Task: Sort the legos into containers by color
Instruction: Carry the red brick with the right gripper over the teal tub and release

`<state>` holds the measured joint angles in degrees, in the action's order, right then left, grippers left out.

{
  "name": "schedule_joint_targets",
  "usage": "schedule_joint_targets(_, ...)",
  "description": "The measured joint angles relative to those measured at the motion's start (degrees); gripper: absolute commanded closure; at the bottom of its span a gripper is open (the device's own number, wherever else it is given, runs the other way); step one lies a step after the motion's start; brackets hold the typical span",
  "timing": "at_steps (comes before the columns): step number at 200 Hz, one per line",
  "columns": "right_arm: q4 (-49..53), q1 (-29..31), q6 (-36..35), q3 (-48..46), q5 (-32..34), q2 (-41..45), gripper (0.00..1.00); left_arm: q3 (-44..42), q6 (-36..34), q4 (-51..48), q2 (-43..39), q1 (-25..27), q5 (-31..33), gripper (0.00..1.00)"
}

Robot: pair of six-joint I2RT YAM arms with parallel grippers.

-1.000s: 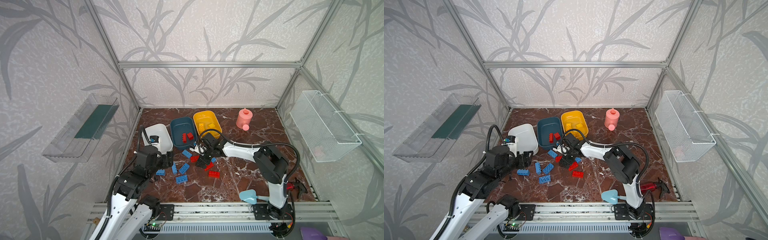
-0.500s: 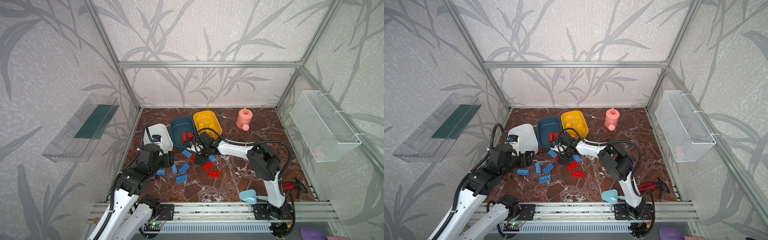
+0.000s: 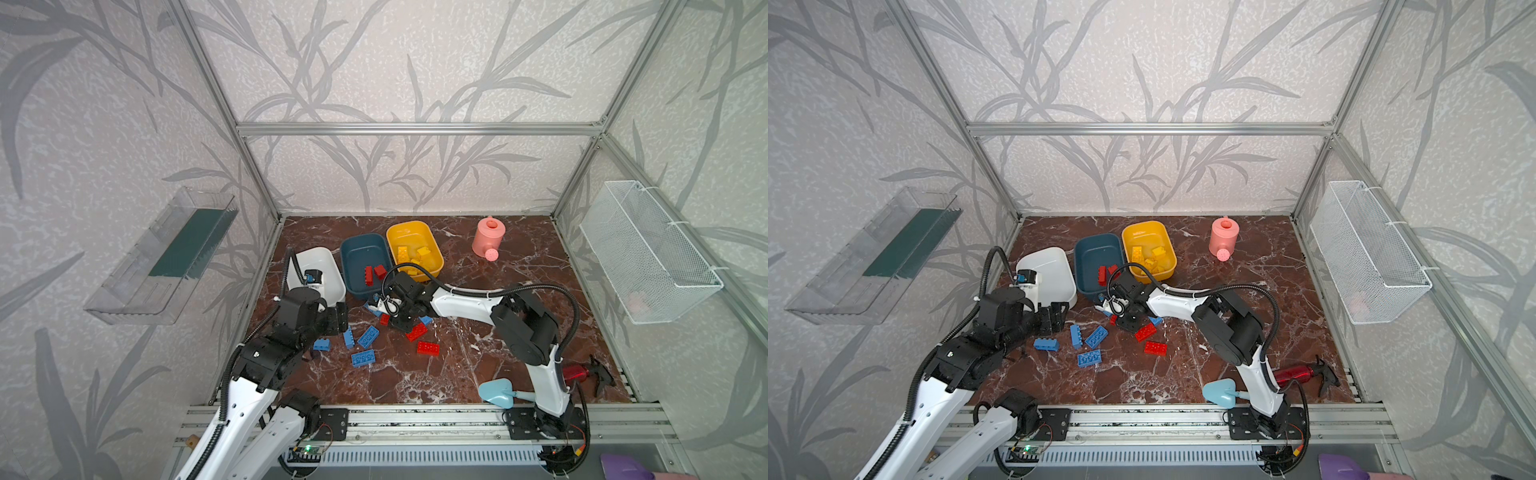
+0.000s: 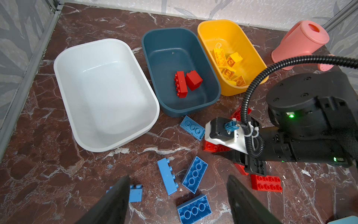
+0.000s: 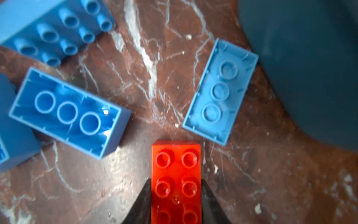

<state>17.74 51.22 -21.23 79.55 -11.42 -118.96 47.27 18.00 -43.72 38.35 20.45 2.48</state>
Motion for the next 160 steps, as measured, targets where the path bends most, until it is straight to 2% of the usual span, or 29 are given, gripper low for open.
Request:
schedule_joint_targets(41,1.3,0.0,0.5,-2.6,1.0,4.2,0.83,0.0,0.0,0.0,-0.4,0.0,0.0,0.21)
schedule_joint_targets(104,3.1,0.0,3.6,2.1,1.8,7.6,0.83,0.0,0.0,0.0,-2.5,0.0,0.0,0.21)
schedule_joint_targets(124,3.8,-0.3,4.3,6.7,2.2,6.8,0.83,0.0,0.0,0.0,-3.8,0.0,0.2,0.21)
schedule_joint_targets(160,4.8,-1.4,6.3,21.6,2.8,-0.5,0.82,0.0,0.1,0.0,-4.9,0.0,0.5,0.21)
